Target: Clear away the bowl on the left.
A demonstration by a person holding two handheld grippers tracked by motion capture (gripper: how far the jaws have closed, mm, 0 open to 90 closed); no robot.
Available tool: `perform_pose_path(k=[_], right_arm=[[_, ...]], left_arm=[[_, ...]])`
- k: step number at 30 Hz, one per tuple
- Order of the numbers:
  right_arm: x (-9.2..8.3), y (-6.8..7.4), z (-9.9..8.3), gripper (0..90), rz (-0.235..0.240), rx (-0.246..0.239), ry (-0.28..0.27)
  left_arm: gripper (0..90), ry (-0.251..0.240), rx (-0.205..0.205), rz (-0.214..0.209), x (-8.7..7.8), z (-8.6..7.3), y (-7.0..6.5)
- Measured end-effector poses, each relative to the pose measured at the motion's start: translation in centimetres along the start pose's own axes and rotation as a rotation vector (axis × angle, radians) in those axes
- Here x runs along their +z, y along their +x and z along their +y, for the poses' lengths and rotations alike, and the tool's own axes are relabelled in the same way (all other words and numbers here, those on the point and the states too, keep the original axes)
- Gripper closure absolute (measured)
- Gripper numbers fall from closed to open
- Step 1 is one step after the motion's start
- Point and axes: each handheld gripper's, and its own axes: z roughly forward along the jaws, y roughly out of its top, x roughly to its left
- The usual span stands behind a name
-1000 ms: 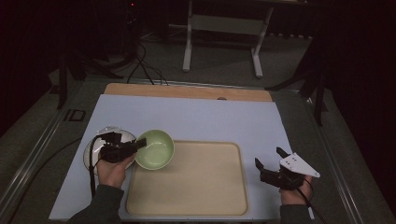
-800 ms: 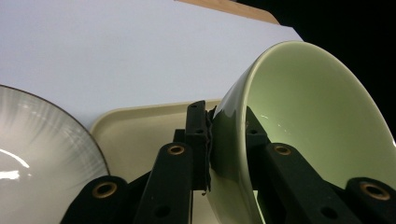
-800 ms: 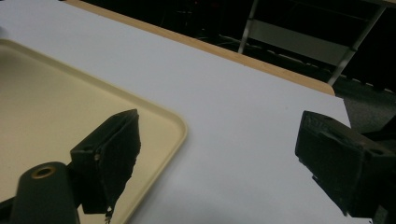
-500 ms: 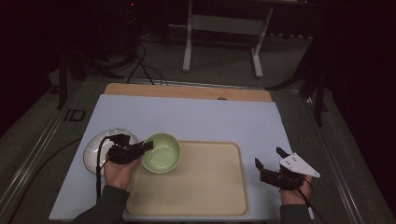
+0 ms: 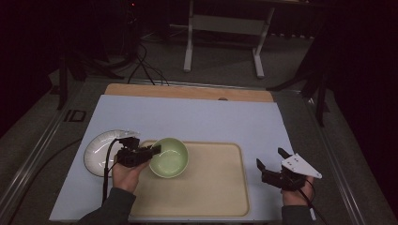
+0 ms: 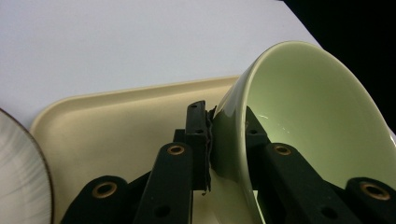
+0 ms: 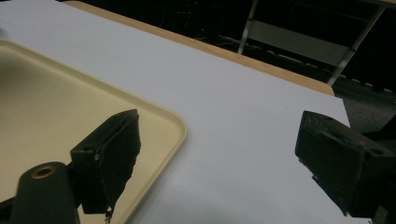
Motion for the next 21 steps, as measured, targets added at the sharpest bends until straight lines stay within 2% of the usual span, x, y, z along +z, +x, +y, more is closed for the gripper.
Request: perform_pose_path(k=[21], right_arm=[[-0.1, 0.0, 0.0, 13.6, 0.001, -0.005, -0.003]], left_arm=[[80.1, 0.054, 0.037, -0.017, 1.8, -0.8, -1.5]])
